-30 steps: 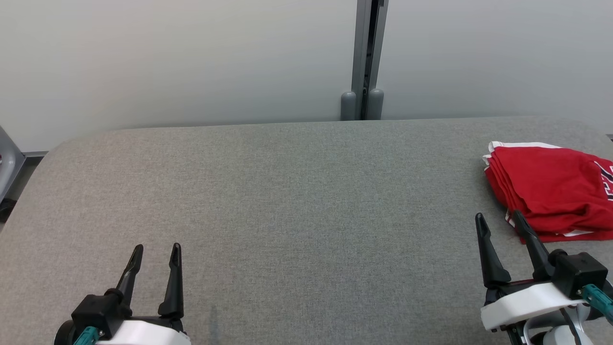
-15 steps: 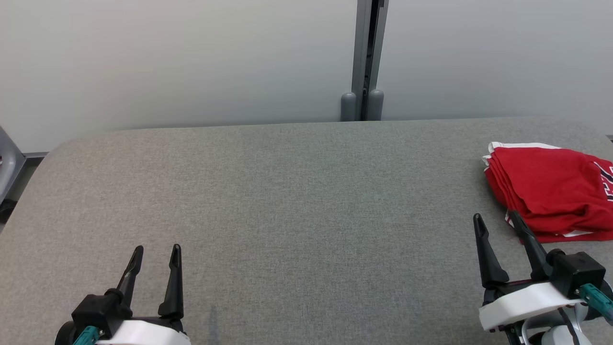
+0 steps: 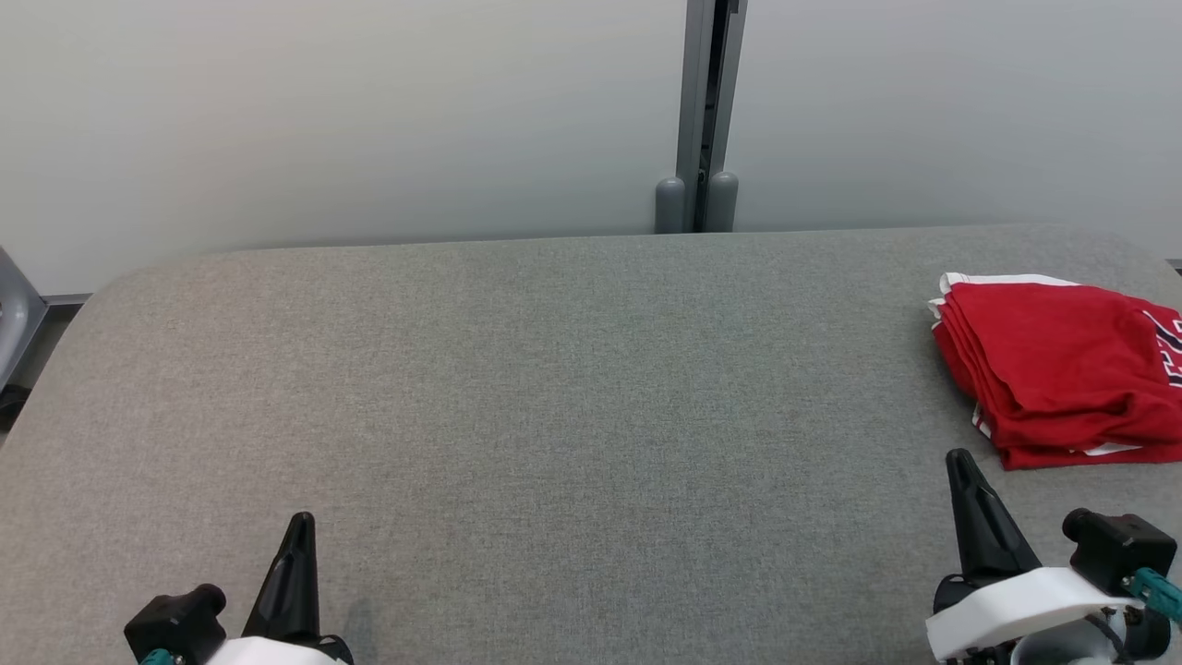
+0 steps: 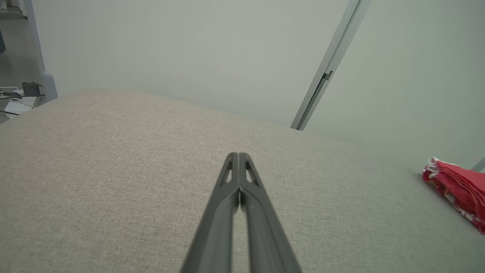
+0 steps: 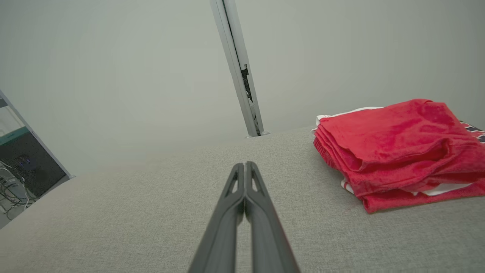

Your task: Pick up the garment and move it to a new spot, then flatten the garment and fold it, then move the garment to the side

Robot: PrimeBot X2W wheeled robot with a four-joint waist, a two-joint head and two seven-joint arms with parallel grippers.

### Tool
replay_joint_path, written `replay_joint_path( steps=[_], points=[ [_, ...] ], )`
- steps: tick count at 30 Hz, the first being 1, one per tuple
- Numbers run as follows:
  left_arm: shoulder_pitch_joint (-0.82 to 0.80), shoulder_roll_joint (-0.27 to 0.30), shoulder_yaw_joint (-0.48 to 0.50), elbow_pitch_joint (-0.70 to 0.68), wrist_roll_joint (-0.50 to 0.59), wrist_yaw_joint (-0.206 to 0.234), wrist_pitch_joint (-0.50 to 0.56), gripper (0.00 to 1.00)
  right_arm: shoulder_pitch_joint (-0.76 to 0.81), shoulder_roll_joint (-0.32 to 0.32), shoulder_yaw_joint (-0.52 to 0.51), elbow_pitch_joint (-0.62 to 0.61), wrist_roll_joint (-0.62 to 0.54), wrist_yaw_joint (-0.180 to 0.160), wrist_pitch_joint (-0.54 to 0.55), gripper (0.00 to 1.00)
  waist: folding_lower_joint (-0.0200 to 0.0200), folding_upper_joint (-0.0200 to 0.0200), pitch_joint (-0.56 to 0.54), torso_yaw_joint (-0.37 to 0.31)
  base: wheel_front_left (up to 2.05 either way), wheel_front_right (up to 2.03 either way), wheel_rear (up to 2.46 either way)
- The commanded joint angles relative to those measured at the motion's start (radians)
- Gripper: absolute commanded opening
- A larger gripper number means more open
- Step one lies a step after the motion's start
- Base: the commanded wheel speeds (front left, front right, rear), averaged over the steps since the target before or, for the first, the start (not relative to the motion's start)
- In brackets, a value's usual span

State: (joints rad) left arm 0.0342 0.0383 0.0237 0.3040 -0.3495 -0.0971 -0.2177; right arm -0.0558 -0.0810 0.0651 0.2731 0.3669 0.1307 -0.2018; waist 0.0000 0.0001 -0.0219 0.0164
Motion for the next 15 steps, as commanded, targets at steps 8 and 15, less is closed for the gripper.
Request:
replay_joint_path(
  steps=[8, 15],
  points=[
    [-0.044, 0.006, 0.013, -0.027, -0.165, -0.007, 0.036, 0.00, -0.029, -0.001, -0.029, -0.021, 0.161, 0.000, 0.040, 0.00, 0.0000, -0.0001, 0.002, -0.001, 0.00, 0.00, 0.00],
    [-0.053, 0.007, 0.021, -0.032, -0.277, -0.010, 0.065, 0.00, -0.033, 0.002, -0.045, -0.023, 0.272, 0.000, 0.068, 0.00, 0.0000, -0.0001, 0.003, -0.002, 0.00, 0.00, 0.00]
  ],
)
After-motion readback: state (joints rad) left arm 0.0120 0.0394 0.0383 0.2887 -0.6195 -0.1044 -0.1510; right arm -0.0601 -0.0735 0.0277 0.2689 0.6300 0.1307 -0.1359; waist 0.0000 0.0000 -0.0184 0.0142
